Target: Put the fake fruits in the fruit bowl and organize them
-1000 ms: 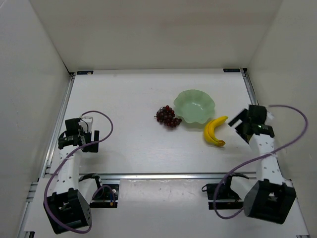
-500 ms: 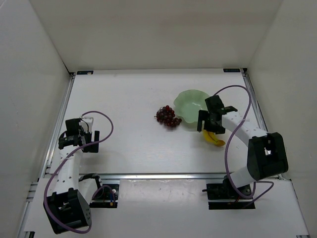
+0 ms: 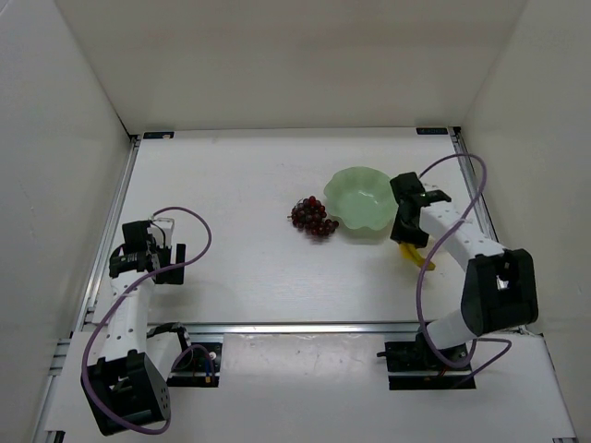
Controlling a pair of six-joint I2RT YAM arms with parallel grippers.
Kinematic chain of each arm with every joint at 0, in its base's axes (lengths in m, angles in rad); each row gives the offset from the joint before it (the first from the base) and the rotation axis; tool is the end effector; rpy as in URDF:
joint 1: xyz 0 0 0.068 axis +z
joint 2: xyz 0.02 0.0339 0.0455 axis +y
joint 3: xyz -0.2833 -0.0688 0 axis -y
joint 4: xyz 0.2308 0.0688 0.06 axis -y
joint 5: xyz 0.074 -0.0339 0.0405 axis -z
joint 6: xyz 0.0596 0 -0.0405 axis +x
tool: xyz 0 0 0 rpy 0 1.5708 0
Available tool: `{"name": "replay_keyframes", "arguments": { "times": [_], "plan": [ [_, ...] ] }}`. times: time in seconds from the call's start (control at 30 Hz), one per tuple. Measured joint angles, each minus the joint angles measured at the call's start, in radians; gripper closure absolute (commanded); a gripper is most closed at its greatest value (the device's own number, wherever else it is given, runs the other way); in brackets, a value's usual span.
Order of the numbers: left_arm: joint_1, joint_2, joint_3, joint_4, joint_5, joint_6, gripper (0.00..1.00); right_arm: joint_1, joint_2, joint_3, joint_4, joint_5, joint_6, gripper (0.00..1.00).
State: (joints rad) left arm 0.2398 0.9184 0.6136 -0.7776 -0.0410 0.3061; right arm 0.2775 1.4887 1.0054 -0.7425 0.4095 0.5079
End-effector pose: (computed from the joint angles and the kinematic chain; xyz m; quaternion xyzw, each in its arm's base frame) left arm 0.1440 0.0377 0.2087 0.0272 0.9698 0.0843 0.2274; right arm 0.2686 0.0518 0.2206 0.1455 0.9542 -0.1207 0.2319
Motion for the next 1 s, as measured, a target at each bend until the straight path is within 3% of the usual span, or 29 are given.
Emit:
{"name": "replay_keyframes", "arguments": {
  "times": [0.17,0.27,0.47,0.57,0.6,0.63,0.73,1.0],
  "plan": [
    [0.000,0.000,0.000,0.000,0.000,0.000,0.00,-0.003,-0.095,0.141,-0.010,0.098,0.019,1.00],
    [0.000,0.000,-0.001,0.000,0.000,0.000,0.00,0.043,-0.103,0.242,0.054,0.071,-0.017,1.00],
    [0.000,0.000,-0.001,0.000,-0.003,0.000,0.00,0.114,0.123,0.485,0.103,-0.047,-0.093,0.89],
    [0.000,0.000,-0.001,0.000,-0.004,0.000,0.00,0.143,0.250,0.548,0.098,-0.085,-0.124,0.60],
    [0.000,0.000,-0.001,0.000,-0.004,0.000,0.00,0.154,0.282,0.555,0.091,-0.099,-0.132,0.38],
    [0.000,0.000,0.000,0.000,-0.004,-0.001,0.00,0.164,0.302,0.556,0.082,-0.109,-0.142,0.29],
    [0.000,0.002,0.013,-0.003,-0.001,-0.001,0.00,0.187,0.319,0.558,0.054,-0.129,-0.167,0.11],
    [-0.053,0.151,0.307,-0.053,0.114,-0.008,0.00,0.277,0.300,0.602,0.057,-0.164,-0.246,0.05]
  ]
}}
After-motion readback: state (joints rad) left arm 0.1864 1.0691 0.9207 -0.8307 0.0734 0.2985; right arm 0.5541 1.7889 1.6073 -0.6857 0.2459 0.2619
